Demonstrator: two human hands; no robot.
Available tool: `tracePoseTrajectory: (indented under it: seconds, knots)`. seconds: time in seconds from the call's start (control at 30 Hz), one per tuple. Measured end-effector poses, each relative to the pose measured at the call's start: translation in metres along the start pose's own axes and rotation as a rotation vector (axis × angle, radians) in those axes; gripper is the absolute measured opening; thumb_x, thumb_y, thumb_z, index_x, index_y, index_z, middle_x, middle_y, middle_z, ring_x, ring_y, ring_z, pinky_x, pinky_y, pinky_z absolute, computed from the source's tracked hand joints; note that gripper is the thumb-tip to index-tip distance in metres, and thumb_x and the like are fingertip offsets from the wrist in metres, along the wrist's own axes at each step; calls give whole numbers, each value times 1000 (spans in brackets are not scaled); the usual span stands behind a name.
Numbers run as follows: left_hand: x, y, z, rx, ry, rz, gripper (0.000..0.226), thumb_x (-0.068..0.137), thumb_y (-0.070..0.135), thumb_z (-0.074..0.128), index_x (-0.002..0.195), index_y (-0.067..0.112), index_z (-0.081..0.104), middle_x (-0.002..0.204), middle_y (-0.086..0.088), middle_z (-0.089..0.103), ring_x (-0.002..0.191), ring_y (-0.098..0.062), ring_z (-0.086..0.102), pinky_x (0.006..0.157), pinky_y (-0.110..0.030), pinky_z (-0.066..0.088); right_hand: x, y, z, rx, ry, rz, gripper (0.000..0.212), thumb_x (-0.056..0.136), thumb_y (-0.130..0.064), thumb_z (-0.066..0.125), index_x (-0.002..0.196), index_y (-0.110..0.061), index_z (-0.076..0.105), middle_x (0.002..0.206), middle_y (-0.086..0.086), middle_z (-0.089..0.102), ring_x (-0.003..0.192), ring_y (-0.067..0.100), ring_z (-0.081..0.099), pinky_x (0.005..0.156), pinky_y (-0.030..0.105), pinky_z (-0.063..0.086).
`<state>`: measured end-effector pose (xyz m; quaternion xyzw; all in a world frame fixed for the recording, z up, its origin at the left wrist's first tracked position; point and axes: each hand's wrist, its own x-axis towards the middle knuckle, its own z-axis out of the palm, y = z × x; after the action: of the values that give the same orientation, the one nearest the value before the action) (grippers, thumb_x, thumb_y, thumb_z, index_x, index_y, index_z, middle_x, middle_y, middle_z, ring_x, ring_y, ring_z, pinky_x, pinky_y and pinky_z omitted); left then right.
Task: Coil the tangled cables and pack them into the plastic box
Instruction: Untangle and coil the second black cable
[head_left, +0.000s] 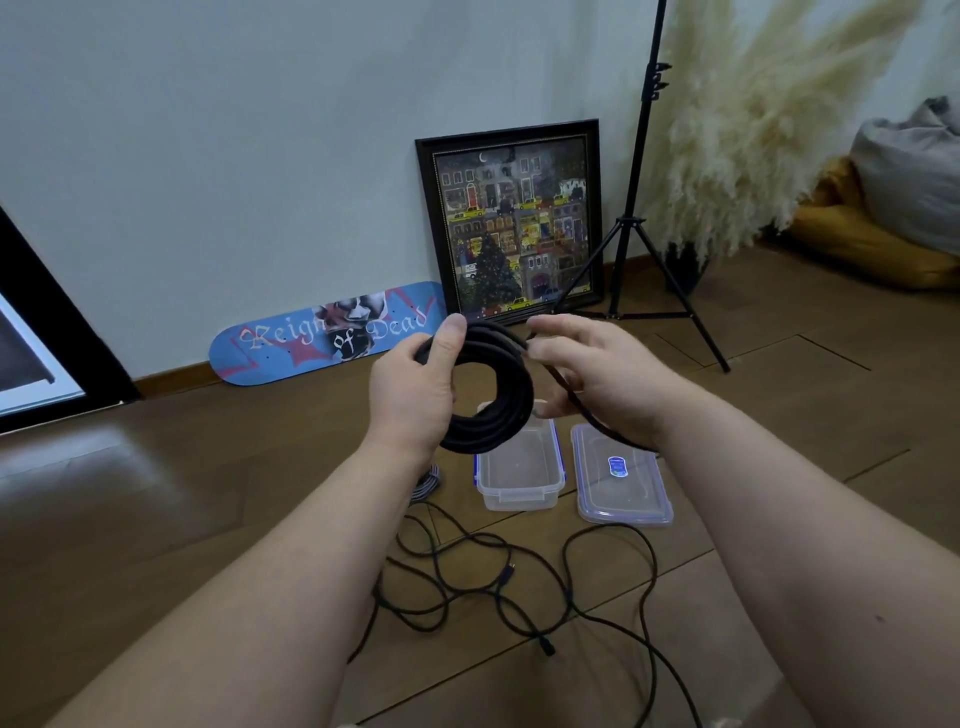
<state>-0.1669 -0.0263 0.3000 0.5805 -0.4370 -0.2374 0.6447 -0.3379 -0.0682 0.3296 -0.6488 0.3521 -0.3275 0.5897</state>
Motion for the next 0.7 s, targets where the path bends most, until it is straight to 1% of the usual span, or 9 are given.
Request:
tracePoseTrajectory:
  seconds: [0.03, 0.1, 0.2, 0.27, 0.33, 0.37, 0.43, 0.57, 0.7]
  knots:
    - [1, -1, -2, 10, 15, 12, 65, 74, 67, 57, 72, 2, 56, 50, 4, 47, 53, -19, 42, 61, -37, 34, -3, -4, -5, -34, -23, 32, 34, 92, -4, 55, 125, -9, 58, 108, 13, 66, 63, 17, 57, 74, 39, 59]
    - [1, 0, -4, 6, 24, 33, 73, 72, 69, 56, 76, -4, 55, 52, 2, 47, 54, -20, 42, 62, -38, 34, -10, -8, -15, -203, -96, 82, 22, 91, 1, 55, 107, -4, 69, 99, 15, 68, 60, 15, 57, 68, 31, 59]
    - [0, 3, -2, -33, 6, 37, 73, 77, 64, 57, 83, -9, 55, 58, -2, 47, 53, -18, 43, 61, -36, 34, -17, -13, -25, -507, -126, 110, 15, 93, -11, 60, 94, -4, 73, 89, 7, 71, 71, 16, 62, 74, 33, 58]
    - [-2, 4, -1, -66, -25, 7, 68, 79, 61, 58, 84, -7, 57, 62, -3, 48, 55, -18, 43, 61, -34, 34, -13, -15, -27, -827, 32, 5, 14, 93, -21, 63, 90, -12, 73, 90, 0, 71, 83, 16, 62, 77, 31, 50]
    - [-3, 4, 1, -84, -63, -16, 51, 84, 57, 59, 74, 6, 58, 62, -3, 47, 55, -18, 42, 58, -33, 34, -4, -12, -24, -925, 309, -151, 15, 94, -24, 62, 97, -15, 73, 88, -4, 66, 85, 16, 59, 79, 27, 46]
    - [-3, 4, 2, -81, -80, -27, 45, 83, 56, 58, 70, 13, 56, 61, -2, 46, 55, -18, 42, 57, -32, 33, 0, -10, -22, -839, 428, -216, 15, 94, -24, 62, 98, -14, 72, 85, -4, 64, 83, 16, 61, 80, 30, 49]
    - [-4, 3, 4, -75, -118, -46, 41, 80, 57, 58, 68, 18, 53, 60, -1, 45, 54, -17, 41, 56, -32, 32, 9, -3, -19, -523, 514, -272, 9, 94, -20, 62, 90, -14, 67, 77, -2, 66, 73, 15, 69, 80, 39, 57]
    - [-4, -1, 7, -76, -178, -66, 35, 84, 54, 60, 63, 26, 58, 60, 1, 45, 53, -16, 40, 54, -30, 32, 19, 3, -8, -11, 450, -211, 11, 97, -13, 56, 86, -15, 58, 97, 16, 68, 74, 19, 73, 74, 39, 61]
    - [-7, -1, 10, -68, -235, -55, 38, 95, 43, 58, 59, 32, 63, 60, 4, 47, 53, -14, 42, 53, -28, 33, 23, 3, 2, 222, 410, -153, 9, 99, -11, 52, 90, -10, 55, 90, 11, 66, 70, 17, 71, 72, 35, 59]
